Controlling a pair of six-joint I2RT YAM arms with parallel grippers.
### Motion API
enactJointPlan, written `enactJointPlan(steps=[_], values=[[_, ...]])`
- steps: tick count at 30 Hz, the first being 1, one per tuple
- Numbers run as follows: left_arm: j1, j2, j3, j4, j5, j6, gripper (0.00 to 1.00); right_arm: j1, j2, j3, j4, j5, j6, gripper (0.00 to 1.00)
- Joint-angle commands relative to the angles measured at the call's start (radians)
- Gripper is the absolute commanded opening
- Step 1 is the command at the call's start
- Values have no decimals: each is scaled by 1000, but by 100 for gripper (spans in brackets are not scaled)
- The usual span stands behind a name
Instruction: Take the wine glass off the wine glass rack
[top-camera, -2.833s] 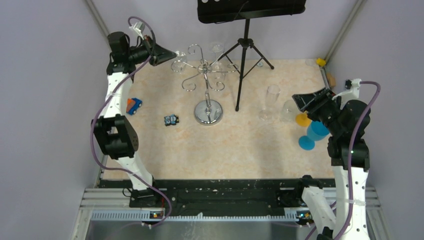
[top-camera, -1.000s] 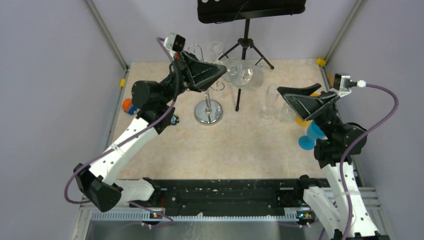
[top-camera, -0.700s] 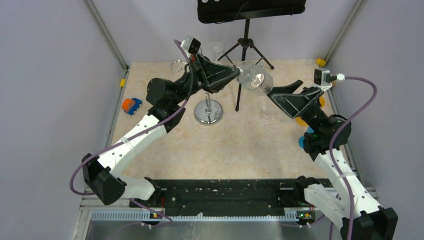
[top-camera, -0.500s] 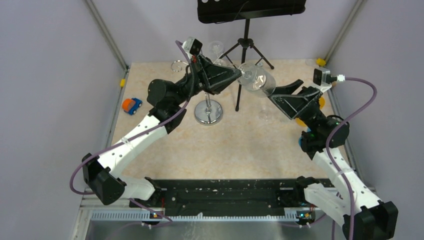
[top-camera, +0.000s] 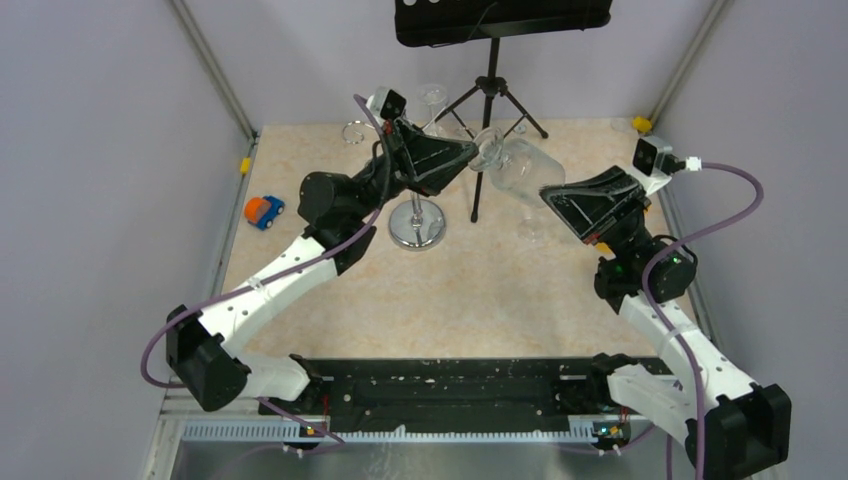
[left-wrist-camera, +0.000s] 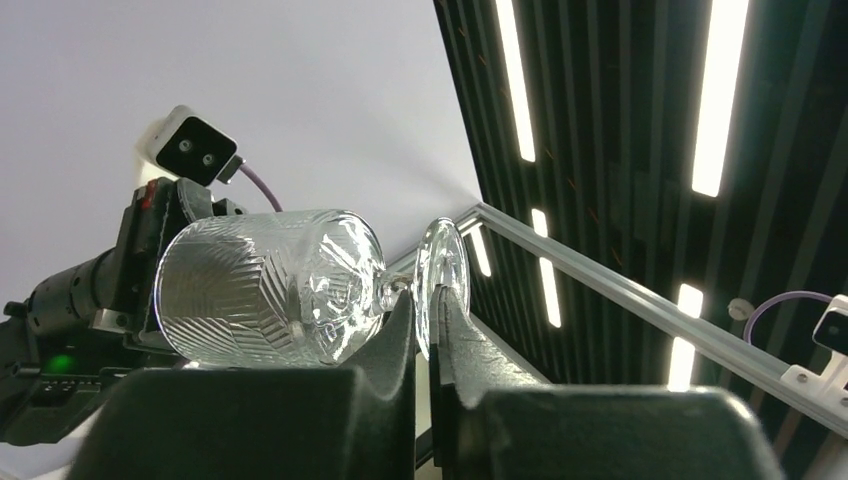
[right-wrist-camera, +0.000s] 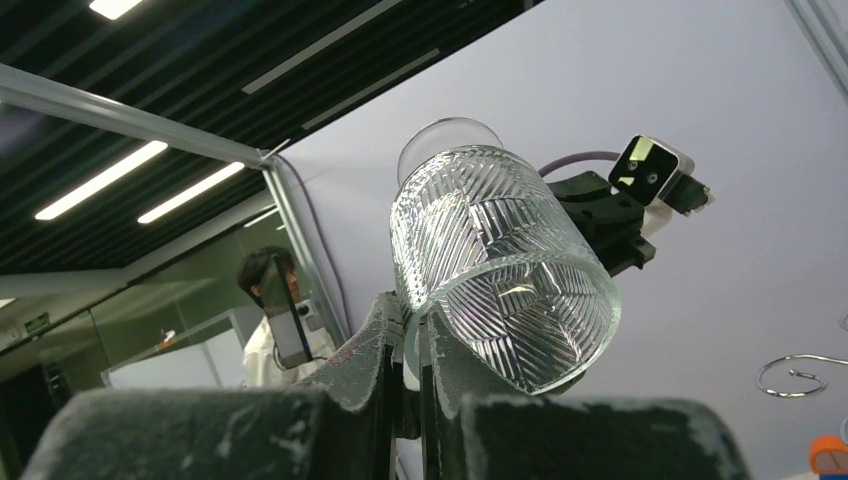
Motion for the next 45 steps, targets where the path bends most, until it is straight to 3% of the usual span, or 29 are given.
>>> enactJointPlan(steps=[1, 7, 10, 16, 24, 30, 36, 45], values=[[-1, -53, 4, 87, -34, 47, 11, 14, -30, 23, 12, 19, -50, 0], [-1, -139, 32, -141, -34, 259, 59, 15, -113, 42, -231, 29, -204, 0], [0, -193, 10, -198, -74, 384, 68, 14, -173, 77, -426, 35, -312, 0], [1, -282, 14, -398, -78, 653, 81, 14, -296, 245, -1060, 122, -709, 0], [1, -276, 212, -930, -73, 1136, 85, 14, -222, 455, -1727, 265, -987, 0], [1, -279, 284, -1171, -232, 1343, 86, 14, -99, 553, -2104, 394, -1206, 0], [1, -282, 320, -1255, -303, 1429, 86, 13, 14, 561, -2275, 569, -1282, 0], [1, -264, 322, -1303, -186, 1473, 86, 13, 161, 480, -2307, 722, -1273, 0]])
